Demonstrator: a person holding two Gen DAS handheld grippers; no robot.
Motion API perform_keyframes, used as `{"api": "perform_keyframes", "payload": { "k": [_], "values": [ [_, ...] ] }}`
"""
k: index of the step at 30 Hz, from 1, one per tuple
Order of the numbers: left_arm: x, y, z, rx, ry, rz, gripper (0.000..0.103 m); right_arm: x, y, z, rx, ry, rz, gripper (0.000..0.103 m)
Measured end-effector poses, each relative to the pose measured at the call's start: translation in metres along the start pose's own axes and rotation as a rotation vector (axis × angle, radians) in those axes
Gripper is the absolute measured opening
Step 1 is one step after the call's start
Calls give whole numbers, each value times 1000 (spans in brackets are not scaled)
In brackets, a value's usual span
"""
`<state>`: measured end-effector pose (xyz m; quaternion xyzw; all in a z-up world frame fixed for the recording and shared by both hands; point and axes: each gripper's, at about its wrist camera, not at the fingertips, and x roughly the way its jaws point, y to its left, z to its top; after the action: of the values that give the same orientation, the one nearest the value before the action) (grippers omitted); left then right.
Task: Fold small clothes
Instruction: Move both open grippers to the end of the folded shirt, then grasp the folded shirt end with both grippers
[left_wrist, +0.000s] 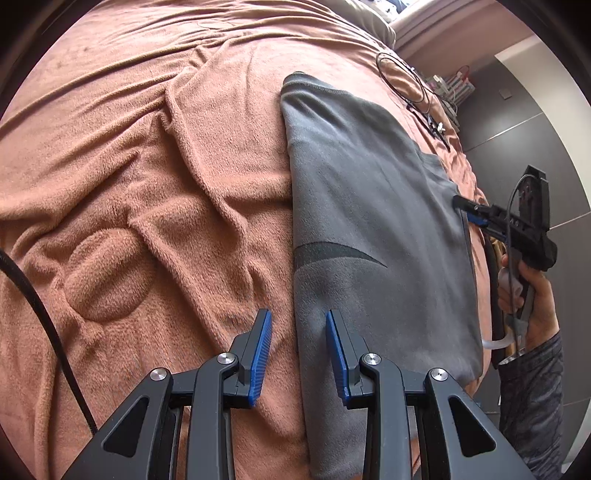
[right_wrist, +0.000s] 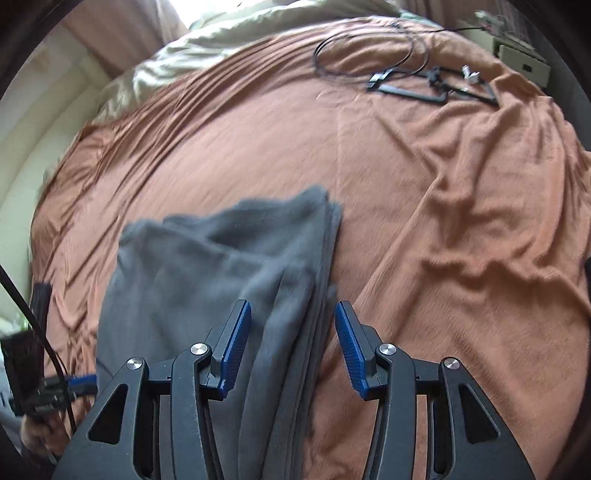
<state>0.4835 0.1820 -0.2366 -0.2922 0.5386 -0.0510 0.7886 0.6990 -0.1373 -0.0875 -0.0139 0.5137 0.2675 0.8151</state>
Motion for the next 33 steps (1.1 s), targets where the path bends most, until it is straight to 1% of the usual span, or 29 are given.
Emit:
{"api": "perform_keyframes", "payload": {
  "k": [1, 2, 3, 5, 7, 8, 10, 12, 17, 21, 24, 27, 33],
  "values": [
    [0, 0, -1, -1, 3, -2, 32, 2, 0, -1, -4, 15, -45, 45],
    [0, 0, -2, -4, 6, -3, 32, 3, -2, 0, -6, 12, -110, 45],
    [0, 0, -3, -10, 9, -6, 32, 3, -6, 1, 8, 6, -142, 45],
    [-1, 0, -7, -20, 14, -12, 32, -4, -9, 1, 47, -24, -138, 45],
    [-2, -1, -12, -25, 20, -25, 32, -16, -7, -1, 50, -59, -159, 45],
    [-3, -2, -15, -26, 23, -30, 32, -22, -6, -3, 53, -73, -157, 45],
    [-3, -2, -21, -30, 33, -41, 32, -32, -5, -10, 66, -73, -113, 45],
    [-2, -1, -27, -39, 45, -51, 32, -35, -3, -20, 67, -41, -50, 45],
    [-3, -2, -41, -46, 56, -70, 32, -42, 1, -52, 46, 5, 27, 45],
    [-5, -1, -52, -50, 62, -80, 32, -48, -6, -75, 63, 31, 46, 45],
    [-6, -1, -59, -55, 73, -88, 32, -51, -14, -94, 102, 50, 76, 45],
    [-6, -2, -67, -51, 83, -94, 32, -58, -22, -114, 145, 48, 130, 45],
    [-3, -4, -74, -47, 87, -94, 32, -69, -40, -150, 238, 42, 185, 45]
  ]
}}
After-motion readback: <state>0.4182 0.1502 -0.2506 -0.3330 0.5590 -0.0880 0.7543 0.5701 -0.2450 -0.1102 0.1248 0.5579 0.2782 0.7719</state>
